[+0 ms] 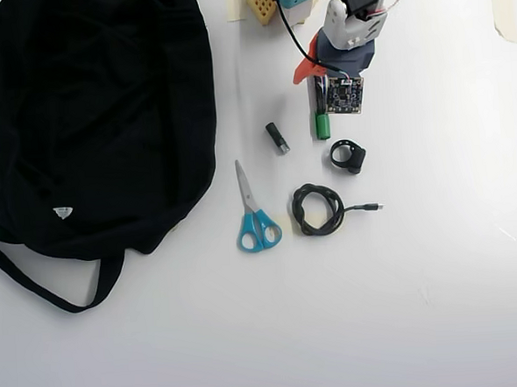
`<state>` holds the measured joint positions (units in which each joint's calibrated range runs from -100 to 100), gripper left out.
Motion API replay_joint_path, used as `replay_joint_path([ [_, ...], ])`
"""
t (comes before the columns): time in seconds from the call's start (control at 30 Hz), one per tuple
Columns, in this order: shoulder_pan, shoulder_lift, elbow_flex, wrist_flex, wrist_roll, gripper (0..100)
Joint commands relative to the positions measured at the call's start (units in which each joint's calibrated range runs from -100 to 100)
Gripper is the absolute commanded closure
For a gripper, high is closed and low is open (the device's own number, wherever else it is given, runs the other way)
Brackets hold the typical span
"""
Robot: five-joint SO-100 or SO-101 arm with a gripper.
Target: Put the green marker into the black bag
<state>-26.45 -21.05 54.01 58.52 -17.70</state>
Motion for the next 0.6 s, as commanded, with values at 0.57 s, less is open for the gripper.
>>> replay_joint_path([
  [0.57, -0.5, 10.0, -1.2, -4.9, -0.2, 70],
])
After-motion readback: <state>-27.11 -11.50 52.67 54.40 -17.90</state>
